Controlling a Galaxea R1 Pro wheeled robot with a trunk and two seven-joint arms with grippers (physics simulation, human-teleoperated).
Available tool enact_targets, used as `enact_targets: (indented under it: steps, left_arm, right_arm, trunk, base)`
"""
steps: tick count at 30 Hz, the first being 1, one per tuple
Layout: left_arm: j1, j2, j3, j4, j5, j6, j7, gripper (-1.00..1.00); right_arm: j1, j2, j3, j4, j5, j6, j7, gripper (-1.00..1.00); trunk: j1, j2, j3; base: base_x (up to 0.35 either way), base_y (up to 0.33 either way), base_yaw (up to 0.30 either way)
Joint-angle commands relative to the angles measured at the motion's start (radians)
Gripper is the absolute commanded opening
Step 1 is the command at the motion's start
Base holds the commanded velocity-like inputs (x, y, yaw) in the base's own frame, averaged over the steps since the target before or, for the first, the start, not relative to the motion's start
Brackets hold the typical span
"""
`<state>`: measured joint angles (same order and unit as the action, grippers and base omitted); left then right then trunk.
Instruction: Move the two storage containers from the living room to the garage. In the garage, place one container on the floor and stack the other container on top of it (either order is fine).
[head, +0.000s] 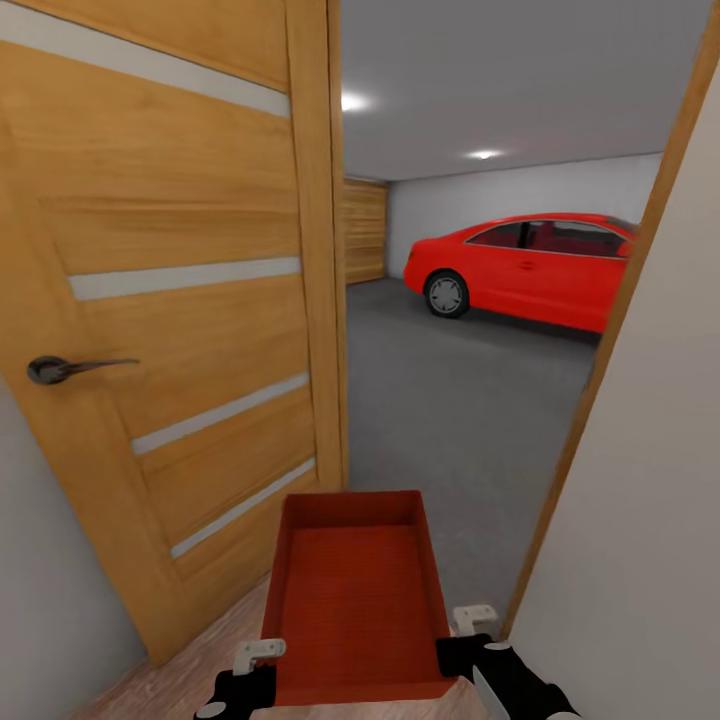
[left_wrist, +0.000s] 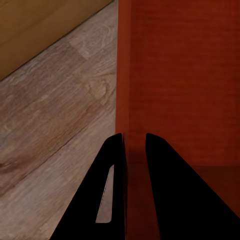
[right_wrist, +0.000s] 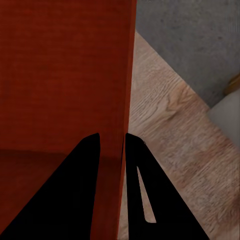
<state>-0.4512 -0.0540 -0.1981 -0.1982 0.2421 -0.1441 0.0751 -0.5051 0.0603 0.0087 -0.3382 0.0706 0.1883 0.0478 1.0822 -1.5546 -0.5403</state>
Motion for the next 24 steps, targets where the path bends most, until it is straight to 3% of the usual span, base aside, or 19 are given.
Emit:
enact_targets:
  steps: [1, 15, 24]
  left_arm:
    - [0.000, 0.011, -0.006, -0.001, 0.005, -0.004, 0.008, -1.00]
    - [0.000, 0.011, -0.006, -0.001, 0.005, -0.005, 0.008, -1.00]
    - [0.000, 0.011, -0.006, -0.001, 0.005, -0.003, 0.008, -1.00]
  right_arm:
    - [-0.001, -0.010, -0.015, -0.002, 0.008, 0.006, 0.003, -1.00]
    - [-0.001, -0.010, -0.015, -0.002, 0.008, 0.007, 0.003, -1.00]
    - [-0.001, -0.010, -0.016, -0.002, 0.009, 0.007, 0.003, -1.00]
  trunk:
    - [0.000, 0.000, 0.000]
    - [0.000, 0.000, 0.016]
    - [0.000, 0.000, 0.022]
  base:
    - [0.201, 0.219, -0.171]
    - [0.070, 0.059, -0.196]
    - [0.195, 0.165, -0.097]
